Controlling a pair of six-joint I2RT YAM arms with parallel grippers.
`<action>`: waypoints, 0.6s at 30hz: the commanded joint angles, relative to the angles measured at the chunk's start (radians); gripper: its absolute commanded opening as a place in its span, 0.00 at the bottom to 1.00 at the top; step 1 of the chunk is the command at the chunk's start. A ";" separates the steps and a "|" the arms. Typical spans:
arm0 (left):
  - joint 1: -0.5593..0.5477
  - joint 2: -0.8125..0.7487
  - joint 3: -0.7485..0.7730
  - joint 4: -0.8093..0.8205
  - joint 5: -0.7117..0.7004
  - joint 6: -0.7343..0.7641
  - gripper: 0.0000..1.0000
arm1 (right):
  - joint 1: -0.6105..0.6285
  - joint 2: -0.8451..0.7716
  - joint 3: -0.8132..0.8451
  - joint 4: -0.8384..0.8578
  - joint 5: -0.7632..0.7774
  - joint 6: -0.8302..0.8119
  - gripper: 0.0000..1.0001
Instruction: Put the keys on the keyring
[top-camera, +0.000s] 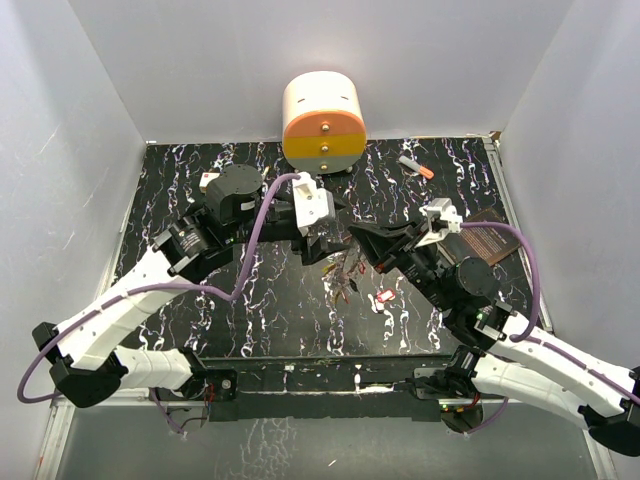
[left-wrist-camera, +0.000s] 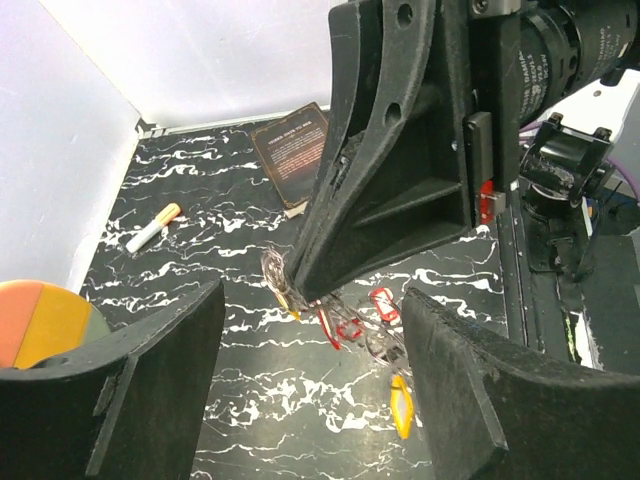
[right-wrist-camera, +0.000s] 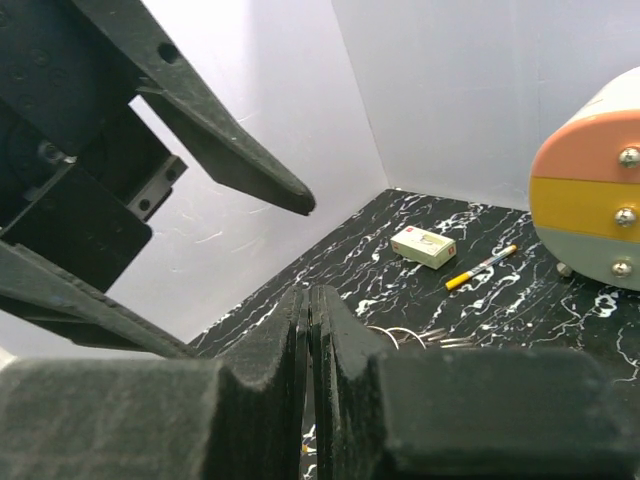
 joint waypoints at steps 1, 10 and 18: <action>-0.003 -0.048 0.041 -0.046 0.002 -0.014 0.70 | 0.000 -0.016 0.032 0.118 0.053 -0.024 0.08; -0.002 -0.026 -0.034 0.039 -0.021 -0.068 0.71 | 0.000 0.032 0.074 0.132 0.030 -0.019 0.08; -0.003 0.006 -0.118 0.125 -0.046 -0.105 0.76 | 0.002 0.024 0.093 0.130 0.028 -0.019 0.08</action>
